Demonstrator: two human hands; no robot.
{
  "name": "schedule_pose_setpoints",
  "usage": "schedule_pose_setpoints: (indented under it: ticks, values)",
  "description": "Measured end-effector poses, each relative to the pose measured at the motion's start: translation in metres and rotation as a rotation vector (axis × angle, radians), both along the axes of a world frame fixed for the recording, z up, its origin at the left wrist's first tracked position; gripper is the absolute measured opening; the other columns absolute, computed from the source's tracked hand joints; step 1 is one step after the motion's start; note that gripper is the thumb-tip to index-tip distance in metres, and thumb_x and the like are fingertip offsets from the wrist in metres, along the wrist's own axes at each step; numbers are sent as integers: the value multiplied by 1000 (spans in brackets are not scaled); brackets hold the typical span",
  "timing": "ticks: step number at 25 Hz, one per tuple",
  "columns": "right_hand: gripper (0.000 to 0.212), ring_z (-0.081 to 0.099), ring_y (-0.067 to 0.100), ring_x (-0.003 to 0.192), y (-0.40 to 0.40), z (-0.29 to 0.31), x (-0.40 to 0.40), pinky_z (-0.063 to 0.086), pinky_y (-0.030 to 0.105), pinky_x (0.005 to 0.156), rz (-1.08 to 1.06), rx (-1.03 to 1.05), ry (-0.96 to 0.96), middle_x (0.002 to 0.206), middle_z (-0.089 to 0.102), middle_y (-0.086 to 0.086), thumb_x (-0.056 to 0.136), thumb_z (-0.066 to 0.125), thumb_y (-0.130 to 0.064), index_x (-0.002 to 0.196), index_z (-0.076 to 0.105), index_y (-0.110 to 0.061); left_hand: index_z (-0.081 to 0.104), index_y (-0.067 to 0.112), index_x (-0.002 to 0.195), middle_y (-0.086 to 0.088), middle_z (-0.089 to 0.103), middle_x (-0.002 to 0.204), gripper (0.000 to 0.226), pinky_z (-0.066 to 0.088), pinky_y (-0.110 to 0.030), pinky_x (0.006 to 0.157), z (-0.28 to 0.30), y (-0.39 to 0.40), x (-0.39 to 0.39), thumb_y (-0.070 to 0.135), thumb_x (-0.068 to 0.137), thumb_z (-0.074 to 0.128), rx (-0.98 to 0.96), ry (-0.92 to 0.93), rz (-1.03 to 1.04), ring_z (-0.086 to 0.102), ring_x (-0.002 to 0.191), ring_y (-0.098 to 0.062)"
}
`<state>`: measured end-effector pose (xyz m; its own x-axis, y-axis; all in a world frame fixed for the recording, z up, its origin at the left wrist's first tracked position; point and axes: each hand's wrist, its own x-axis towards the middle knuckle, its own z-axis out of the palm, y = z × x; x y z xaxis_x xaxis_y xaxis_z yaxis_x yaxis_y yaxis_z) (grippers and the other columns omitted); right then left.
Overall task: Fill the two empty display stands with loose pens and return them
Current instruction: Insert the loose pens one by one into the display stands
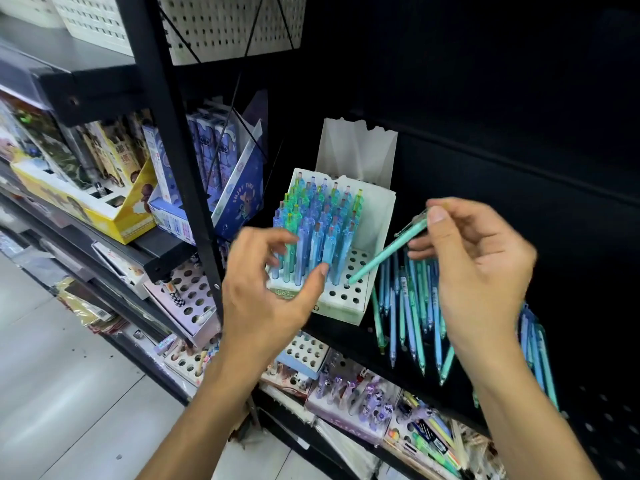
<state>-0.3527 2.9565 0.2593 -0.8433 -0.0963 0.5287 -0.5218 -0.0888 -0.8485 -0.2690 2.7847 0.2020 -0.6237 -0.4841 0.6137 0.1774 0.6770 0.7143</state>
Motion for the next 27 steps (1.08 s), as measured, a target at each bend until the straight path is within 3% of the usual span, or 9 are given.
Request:
schedule_pose_setpoints:
  ticks: [3, 5, 8, 15, 18, 21, 23, 25, 27]
  values:
    - [11, 70, 16, 73, -8, -15, -4, 60, 29, 68, -14, 154, 34, 86, 70, 3, 97, 61, -11, 102, 68, -17, 11, 41, 151, 22, 16, 152, 113, 21, -30, 117, -12, -12, -14, 56, 66, 83, -48, -164, -33, 22, 144, -5]
    - [11, 71, 17, 76, -16, -23, -4, 61, 37, 70, -7, 238, 75, 86, 70, -4, 97, 61, -18, 105, 68, -22, -16, 51, 148, 34, -7, 155, 136, 9, -27, 120, -24, -12, -20, 53, 61, 88, 68, -279, -154, 0, 147, 8]
    - [11, 71, 17, 76, -20, -26, -10, 61, 41, 68, 12, 263, 94, 85, 69, -8, 96, 61, -22, 105, 68, -22, -22, 61, 142, 22, 3, 164, 143, 16, -38, 124, -46, -15, -20, 48, 57, 93, 216, -300, -215, 9, 150, 2]
    - [16, 66, 5, 72, -30, -32, -9, 57, 29, 67, 79, 609, 149, 81, 70, -10, 96, 64, -24, 105, 73, -15, -11, 46, 154, 16, 18, 164, 142, 26, -46, 121, -55, -18, -22, 49, 57, 94, 254, -286, -225, 21, 149, -3]
    - [18, 63, 4, 68, -37, -28, -12, 55, 26, 66, 47, 633, 132, 77, 68, -12, 94, 66, -28, 103, 74, -15, -10, 44, 154, 14, 17, 164, 143, 26, -48, 121, -53, -19, -22, 49, 57, 94, 247, -296, -220, 20, 149, -6]
    - [20, 65, -2, 76, -28, -29, -4, 51, 11, 67, 66, 561, 19, 84, 71, -13, 89, 73, -29, 105, 72, -17, -7, 45, 154, 11, 8, 165, 133, 19, -51, 122, -41, -3, -9, 44, 63, 90, 226, -329, -58, 12, 151, -9]
    - [18, 65, 1, 77, -8, -37, 1, 49, 11, 67, 35, 487, -47, 85, 71, -11, 90, 71, -28, 106, 70, -19, 17, 30, 155, 3, 23, 159, 99, 30, -54, 116, -30, 17, 7, 36, 78, 80, 163, -131, 73, 27, 146, -23]
    - [7, 63, 6, 71, 23, -46, 2, 48, 17, 64, -71, 430, -63, 78, 70, -10, 92, 69, -22, 97, 72, -19, 43, 16, 138, 0, 43, 136, 58, 44, -47, 103, -18, 44, 16, 24, 86, 66, 64, 114, 14, 48, 125, -30]
    - [5, 60, 8, 64, 67, -53, -3, 48, 25, 61, -223, 448, -81, 71, 68, -8, 91, 69, -17, 89, 72, -20, 55, 14, 121, 7, 51, 117, 36, 47, -39, 94, -11, 76, 10, 21, 86, 59, 1, 147, -171, 55, 109, -22]
